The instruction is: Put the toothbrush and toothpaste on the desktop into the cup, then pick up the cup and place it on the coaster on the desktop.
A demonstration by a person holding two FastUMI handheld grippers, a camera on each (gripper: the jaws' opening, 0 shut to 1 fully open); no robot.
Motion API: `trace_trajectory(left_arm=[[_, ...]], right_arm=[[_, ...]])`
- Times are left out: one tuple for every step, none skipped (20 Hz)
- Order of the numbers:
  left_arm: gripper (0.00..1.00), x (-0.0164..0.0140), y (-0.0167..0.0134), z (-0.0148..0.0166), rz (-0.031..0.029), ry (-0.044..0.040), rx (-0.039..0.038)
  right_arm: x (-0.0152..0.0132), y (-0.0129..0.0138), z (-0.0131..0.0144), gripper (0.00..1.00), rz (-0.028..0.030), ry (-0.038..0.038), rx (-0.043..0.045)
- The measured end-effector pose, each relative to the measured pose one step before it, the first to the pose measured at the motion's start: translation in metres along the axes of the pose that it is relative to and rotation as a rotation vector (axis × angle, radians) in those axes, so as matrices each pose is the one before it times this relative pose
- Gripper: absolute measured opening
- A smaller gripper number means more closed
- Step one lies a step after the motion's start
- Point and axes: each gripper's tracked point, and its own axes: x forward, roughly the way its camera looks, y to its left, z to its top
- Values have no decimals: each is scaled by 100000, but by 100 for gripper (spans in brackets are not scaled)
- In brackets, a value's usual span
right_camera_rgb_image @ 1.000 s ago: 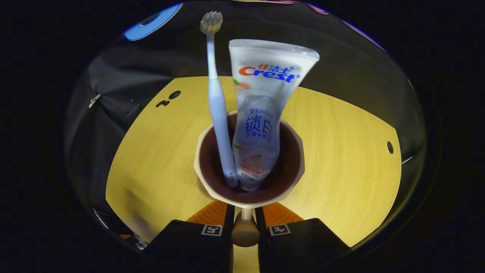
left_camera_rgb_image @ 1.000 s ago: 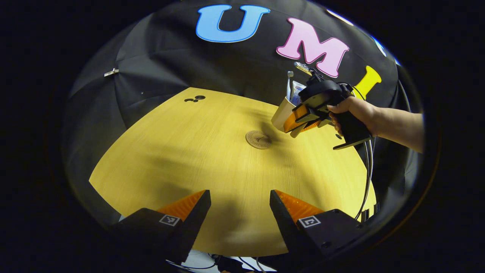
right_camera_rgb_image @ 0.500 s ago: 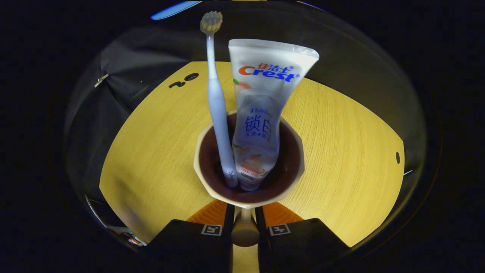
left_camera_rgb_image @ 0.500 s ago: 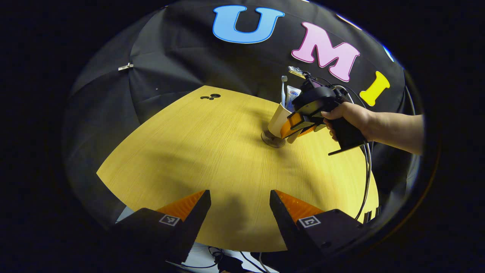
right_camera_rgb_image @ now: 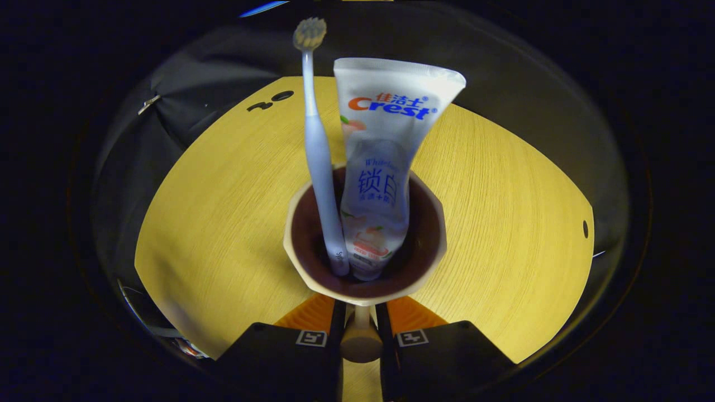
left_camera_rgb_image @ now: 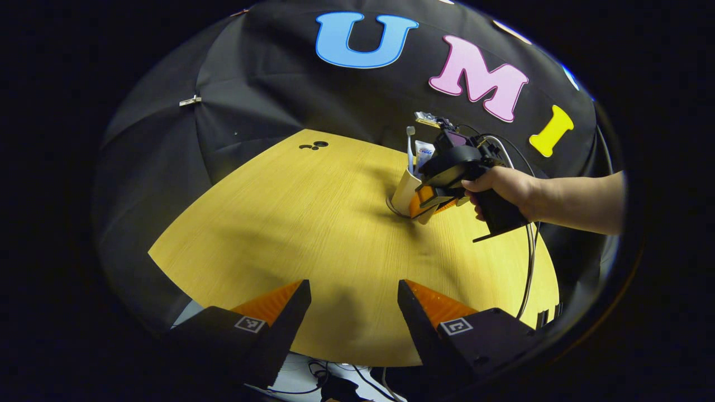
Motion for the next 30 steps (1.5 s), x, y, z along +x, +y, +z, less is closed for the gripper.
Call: trace_trajectory(left_arm=[[98, -137, -70, -173, 108, 193, 92], [98, -235, -81, -199, -10, 211, 120], [98, -170, -92, -353, -149, 181, 122], [98, -226, -93, -138, -214, 136, 193], [98, -212, -175, -258, -345, 8, 328], [98, -194, -199, -119, -594, -37, 451], [98, -136, -230, -128, -621, 25, 609], [98, -171, -142, -137, -700, 51, 717], [98, -70, -229, -116, -962, -48, 736], [98, -191, -277, 19, -1088, -255, 815], [98, -185, -276, 49, -1205, -410, 924], [98, -172, -173, 146, -952, -388, 971], [98, -181, -82, -11, -943, -514, 853], [98, -298, -177, 50, -1089, -690, 686], [97, -244, -159, 166, -1161, -809, 631], [98, -364, -85, 123, -1200, -559, 978], [98, -330, 21, 138, -598, -1007, 1644], [98, -344, 138, 224, -395, -1083, 2022], [98, -315, 147, 352, -494, -1392, 1846], [98, -451, 148, 265, -415, -1270, 1492], [98, -539, 160, 303, -500, -1270, 1246], [98, -696, -14, 358, -685, -1582, 1030], [98, -603, 61, 495, -619, -1699, 991], [98, -580, 93, 517, -548, -1749, 1076], [98, -634, 43, 565, -596, -1814, 1173], [98, -698, 90, 680, -412, -2055, 1277], [98, -593, 35, 774, -326, -2035, 1237], [97, -705, -33, 782, -239, -2185, 1045], [98, -577, -41, 803, -487, -2361, 769], [97, -493, -191, 886, -517, -2479, 467]], right_arm=[[-190, -207, -124, 30, 264, 443, 513], [-171, -157, -88, 31, 442, 291, 1215], [-512, -521, 14, 31, 156, -587, 867], [-661, -254, -54, 34, -23, -641, 508], [-1006, -119, -139, 37, 837, -1423, 85], [-637, 178, 213, 52, 646, -758, -180], [-184, 188, -124, 67, 748, -1119, 598], [-787, 126, -136, 82, 1250, -1222, 1402], [-692, 213, -192, 83, 1445, -1162, 1996], [-1304, 74, -386, 92, 1195, -1443, 2145], [-1029, -10, -100, 100, 686, -1870, 1636], [-1391, -246, -241, 99, 228, -2588, 671], [-1452, -109, -218, 99, -44, -3182, 250], [-1690, -220, -154, 93, -57, -3672, 974], [-1853, 23, -125, 99, 590, -3629, 3621], [-1796, 231, -94, 99, 1087, -3729, 5299], [-1609, 55, -50, 99, 866, -3615, 4362], [-1641, -45, -63, 99, -266, -3963, 2354], [-1886, -101, -179, 99, -633, -4604, 826], [-1800, 85, -67, 99, -451, -3484, 240], [-1589, 143, -269, 99, -657, -3389, 416], [-1814, 201, -49, 98, -254, -3655, 811], [-1940, 333, 143, 99, -100, -3948, 761], [-1974, 367, 178, 99, 229, -3819, -61], [-2111, 169, 272, 99, -328, -4591, -747], [-1834, 334, 510, 98, -763, -4522, -1134], [-1415, 508, 534, 98, -220, -4430, -1701], [-1532, 199, 570, 98, -994, -4024, -1518], [-1474, -3, 388, 98, -933, -3794, -866], [-1601, 349, 587, 98, -592, -3604, -75]])
